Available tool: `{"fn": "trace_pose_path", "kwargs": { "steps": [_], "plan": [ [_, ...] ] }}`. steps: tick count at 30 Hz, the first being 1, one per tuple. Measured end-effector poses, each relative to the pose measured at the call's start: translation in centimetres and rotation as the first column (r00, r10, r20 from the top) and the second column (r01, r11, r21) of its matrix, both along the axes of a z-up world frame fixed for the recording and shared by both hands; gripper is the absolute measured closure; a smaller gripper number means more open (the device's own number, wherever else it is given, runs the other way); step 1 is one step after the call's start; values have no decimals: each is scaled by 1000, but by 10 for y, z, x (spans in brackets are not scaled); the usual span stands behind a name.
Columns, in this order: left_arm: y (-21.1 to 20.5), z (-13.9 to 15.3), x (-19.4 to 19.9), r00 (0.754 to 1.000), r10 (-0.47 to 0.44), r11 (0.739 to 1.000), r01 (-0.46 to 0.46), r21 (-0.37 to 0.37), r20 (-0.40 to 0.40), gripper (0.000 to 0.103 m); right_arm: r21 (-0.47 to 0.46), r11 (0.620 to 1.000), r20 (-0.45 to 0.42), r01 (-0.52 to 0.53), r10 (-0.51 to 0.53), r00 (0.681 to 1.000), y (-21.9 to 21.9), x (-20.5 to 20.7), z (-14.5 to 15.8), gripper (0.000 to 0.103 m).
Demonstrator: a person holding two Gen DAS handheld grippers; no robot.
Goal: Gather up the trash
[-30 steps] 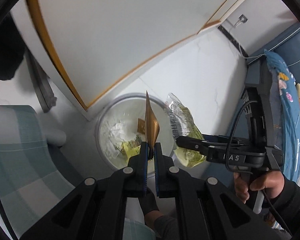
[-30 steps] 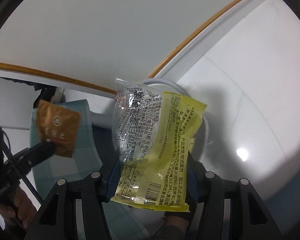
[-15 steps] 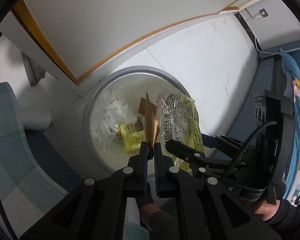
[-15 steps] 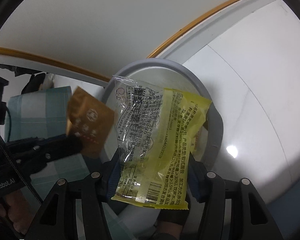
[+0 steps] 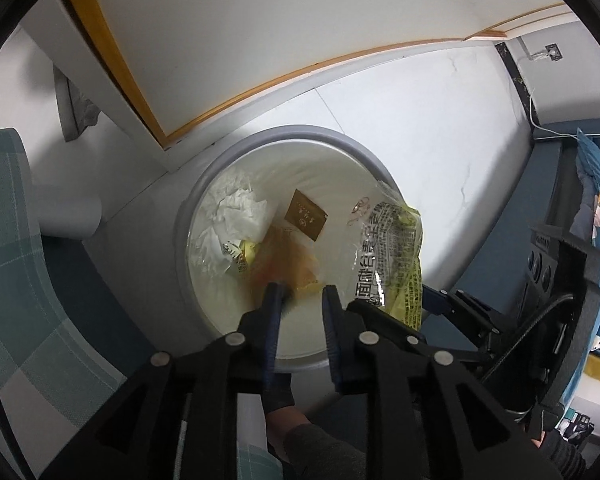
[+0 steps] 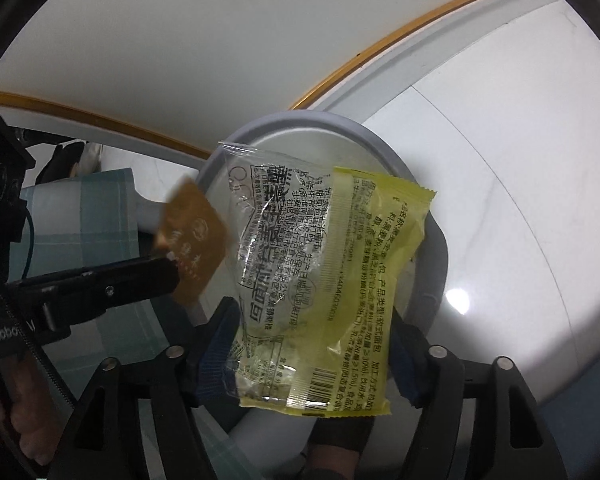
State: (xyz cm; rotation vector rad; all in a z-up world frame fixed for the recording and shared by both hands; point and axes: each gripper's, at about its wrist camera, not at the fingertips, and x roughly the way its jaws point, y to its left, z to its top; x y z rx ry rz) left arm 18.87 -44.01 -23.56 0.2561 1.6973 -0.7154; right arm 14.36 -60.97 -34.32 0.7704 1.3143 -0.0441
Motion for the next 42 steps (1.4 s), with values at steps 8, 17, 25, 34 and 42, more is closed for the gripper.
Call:
{"fn": "trace_pose_path", "kwargs": {
  "steps": [8, 17, 25, 34, 42],
  "plan": [
    [8, 5, 0, 1000, -8, 1000, 8, 12, 21, 73, 33, 999, 11, 34, -35, 999, -9, -7, 1, 31],
    [21, 50, -9, 980, -8, 1000, 13, -23, 198, 44, 14, 995, 81, 98, -99, 992, -23, -28, 41, 29],
    [44, 114, -22, 899, 85, 994, -50, -92, 430, 19, -56, 987, 177, 150, -138, 974, -31, -49, 108, 19],
    [76, 157, -38, 838, 196, 979, -135, -155, 509, 19, -113, 984, 237, 138, -108, 965, -17, -68, 165, 13],
    [83, 178, -58, 816, 200, 975, -115, -188, 543, 19, -182, 975, 258, 126, -77, 963, -2, -80, 197, 12]
  ]
}}
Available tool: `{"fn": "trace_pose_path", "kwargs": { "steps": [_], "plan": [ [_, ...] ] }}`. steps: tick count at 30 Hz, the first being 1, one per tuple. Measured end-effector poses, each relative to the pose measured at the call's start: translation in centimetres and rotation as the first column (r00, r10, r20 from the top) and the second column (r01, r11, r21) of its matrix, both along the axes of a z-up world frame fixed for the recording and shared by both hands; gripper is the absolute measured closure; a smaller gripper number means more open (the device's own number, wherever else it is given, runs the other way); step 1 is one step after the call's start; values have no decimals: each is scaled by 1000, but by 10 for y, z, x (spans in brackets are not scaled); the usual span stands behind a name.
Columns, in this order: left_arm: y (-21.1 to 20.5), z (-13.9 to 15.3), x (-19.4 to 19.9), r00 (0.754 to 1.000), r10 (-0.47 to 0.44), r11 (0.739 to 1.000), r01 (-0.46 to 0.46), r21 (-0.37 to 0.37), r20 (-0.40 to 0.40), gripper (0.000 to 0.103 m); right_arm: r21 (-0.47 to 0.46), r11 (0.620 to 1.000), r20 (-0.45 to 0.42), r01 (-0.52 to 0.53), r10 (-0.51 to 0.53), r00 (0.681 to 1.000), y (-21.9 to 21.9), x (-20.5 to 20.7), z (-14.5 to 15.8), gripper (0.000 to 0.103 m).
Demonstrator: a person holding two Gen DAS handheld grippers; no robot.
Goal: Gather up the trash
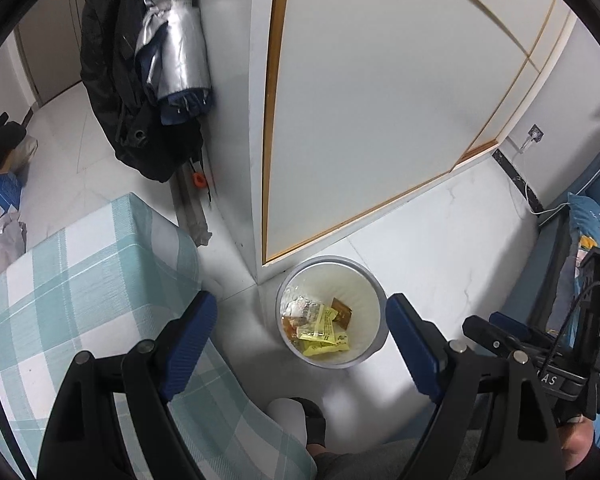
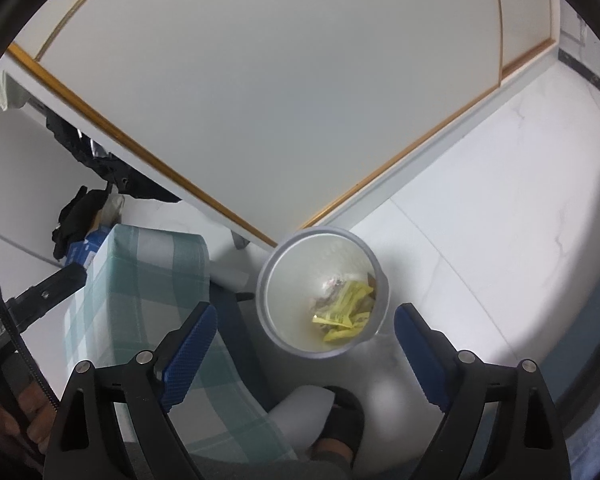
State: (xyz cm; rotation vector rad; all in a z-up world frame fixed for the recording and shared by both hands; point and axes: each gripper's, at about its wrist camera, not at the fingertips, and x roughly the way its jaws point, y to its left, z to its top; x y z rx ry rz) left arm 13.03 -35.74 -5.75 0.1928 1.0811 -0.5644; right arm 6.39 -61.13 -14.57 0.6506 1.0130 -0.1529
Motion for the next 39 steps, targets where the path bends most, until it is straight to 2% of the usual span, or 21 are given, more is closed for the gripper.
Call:
{"fn": "trace_pose_path", "kwargs": {
  "steps": [5, 15, 27, 39],
  "plan": [
    [8, 7, -3, 1000, 22, 1000, -22, -11, 14, 19, -67, 998, 10, -10, 11, 1000, 10, -5, 18, 11],
    [12, 16, -8, 999, 29, 1000, -29, 11, 32, 19, -82, 997, -16, -11, 10, 1000, 20, -9, 25, 11],
    [14, 17, -12, 998, 51, 999, -52, 9, 27, 19, -65, 998, -17, 2, -3, 1000, 20, -11, 24, 11],
    [10, 15, -13, 999, 36, 999, -37, 29, 33, 19, -53, 999, -23, 7, -8, 1000, 16, -11, 20, 9]
  ]
}}
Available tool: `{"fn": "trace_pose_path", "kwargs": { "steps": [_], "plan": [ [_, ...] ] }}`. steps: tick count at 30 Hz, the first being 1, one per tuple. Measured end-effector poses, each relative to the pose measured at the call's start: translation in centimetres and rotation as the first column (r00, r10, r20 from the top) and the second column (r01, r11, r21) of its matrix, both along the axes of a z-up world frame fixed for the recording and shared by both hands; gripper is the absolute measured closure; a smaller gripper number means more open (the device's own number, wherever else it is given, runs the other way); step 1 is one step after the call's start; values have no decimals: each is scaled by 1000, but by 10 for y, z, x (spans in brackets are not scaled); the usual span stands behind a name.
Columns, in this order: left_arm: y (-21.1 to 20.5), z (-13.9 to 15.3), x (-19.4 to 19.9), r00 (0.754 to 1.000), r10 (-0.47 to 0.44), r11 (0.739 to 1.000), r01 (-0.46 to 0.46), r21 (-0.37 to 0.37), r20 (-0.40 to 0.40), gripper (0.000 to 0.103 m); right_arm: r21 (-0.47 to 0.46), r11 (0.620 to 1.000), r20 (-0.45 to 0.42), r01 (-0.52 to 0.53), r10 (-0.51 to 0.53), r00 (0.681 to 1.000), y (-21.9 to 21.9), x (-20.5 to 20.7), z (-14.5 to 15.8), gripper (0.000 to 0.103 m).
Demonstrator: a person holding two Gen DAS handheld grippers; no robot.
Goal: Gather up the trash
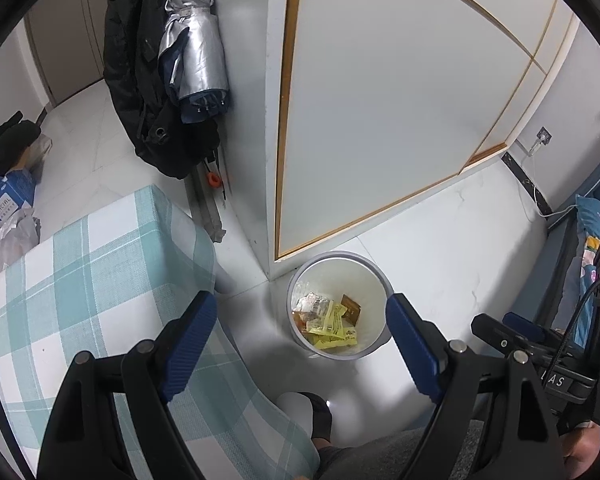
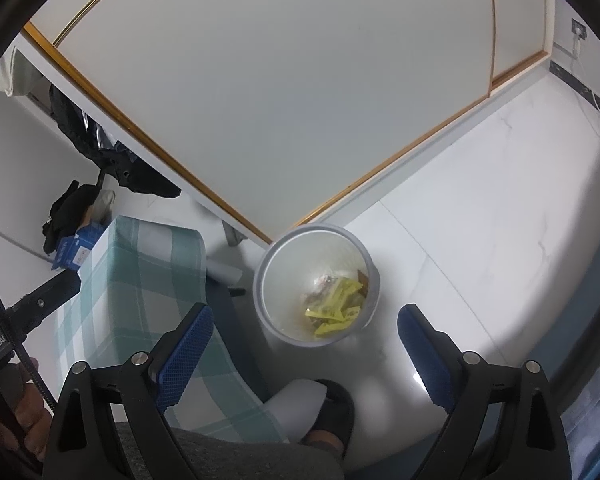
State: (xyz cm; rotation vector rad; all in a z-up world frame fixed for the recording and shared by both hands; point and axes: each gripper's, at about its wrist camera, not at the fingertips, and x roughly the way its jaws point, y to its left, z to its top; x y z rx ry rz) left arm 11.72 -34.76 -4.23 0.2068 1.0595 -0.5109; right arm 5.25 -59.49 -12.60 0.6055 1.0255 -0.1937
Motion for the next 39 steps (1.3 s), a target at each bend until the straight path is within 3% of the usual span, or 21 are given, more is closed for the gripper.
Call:
{"fn": "trace_pose_path", "kwargs": {
  "steps": [39],
  "plan": [
    [1, -3, 0, 1000, 17, 1000, -17, -16, -15, 19, 0, 999, 13, -39, 39, 999, 7, 4, 5, 9]
  ]
}}
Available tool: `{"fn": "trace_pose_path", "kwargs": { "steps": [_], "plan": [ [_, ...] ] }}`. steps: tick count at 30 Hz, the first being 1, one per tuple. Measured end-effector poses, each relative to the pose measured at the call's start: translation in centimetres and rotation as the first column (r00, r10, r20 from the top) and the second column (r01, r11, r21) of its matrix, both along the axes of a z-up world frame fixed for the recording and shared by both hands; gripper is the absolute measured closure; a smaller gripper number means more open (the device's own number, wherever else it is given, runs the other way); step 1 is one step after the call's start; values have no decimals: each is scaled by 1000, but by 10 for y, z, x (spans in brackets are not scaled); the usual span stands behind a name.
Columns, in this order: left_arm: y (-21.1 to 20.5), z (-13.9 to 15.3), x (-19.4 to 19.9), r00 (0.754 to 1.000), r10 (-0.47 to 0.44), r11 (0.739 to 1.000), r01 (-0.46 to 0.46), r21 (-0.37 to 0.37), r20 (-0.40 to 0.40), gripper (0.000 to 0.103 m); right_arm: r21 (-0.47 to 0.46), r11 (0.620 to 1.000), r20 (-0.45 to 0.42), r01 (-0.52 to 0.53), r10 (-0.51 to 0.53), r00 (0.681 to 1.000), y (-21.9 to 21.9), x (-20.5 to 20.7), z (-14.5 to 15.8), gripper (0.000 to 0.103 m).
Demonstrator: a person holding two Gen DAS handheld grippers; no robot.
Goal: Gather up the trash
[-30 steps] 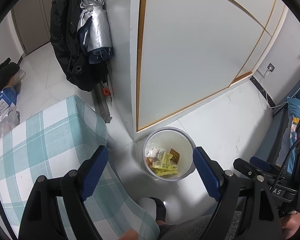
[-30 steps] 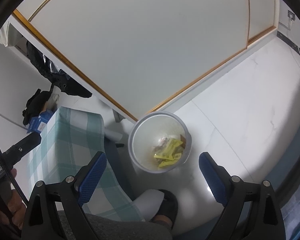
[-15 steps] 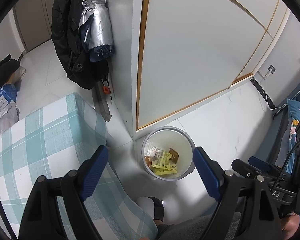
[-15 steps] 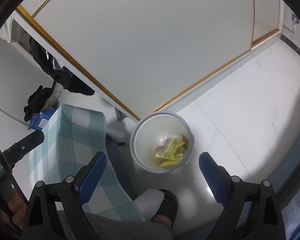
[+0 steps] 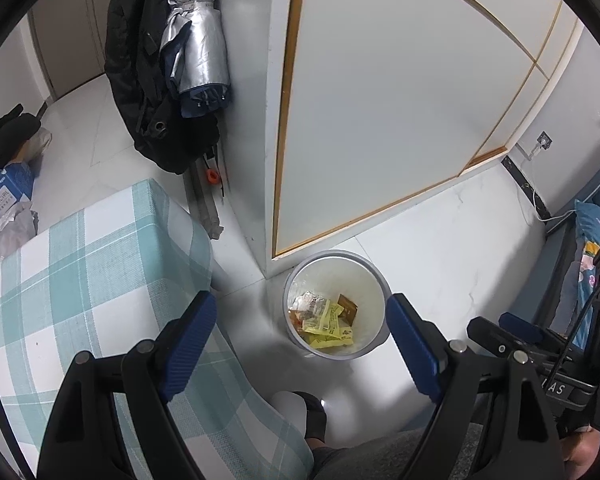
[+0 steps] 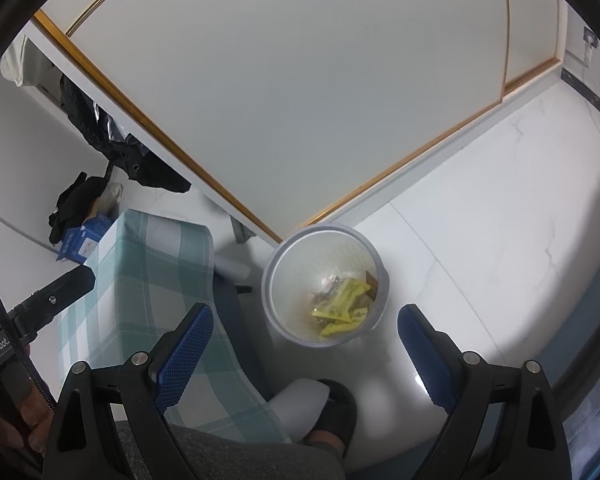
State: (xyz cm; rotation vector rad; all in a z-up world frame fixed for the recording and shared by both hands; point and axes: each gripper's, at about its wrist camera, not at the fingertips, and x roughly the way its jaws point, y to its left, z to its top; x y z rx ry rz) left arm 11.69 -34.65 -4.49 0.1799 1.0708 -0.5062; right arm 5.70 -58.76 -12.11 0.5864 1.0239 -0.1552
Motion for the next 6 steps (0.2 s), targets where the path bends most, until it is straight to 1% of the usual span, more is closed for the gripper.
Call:
{"fn": "trace_pose_path", "kwargs": {
  "steps": [6],
  "plan": [
    [4, 3, -1, 1000, 2, 1000, -1, -23, 20, 19, -4, 1000, -3, 2, -2, 1000, -2, -1, 0, 9]
  ]
}}
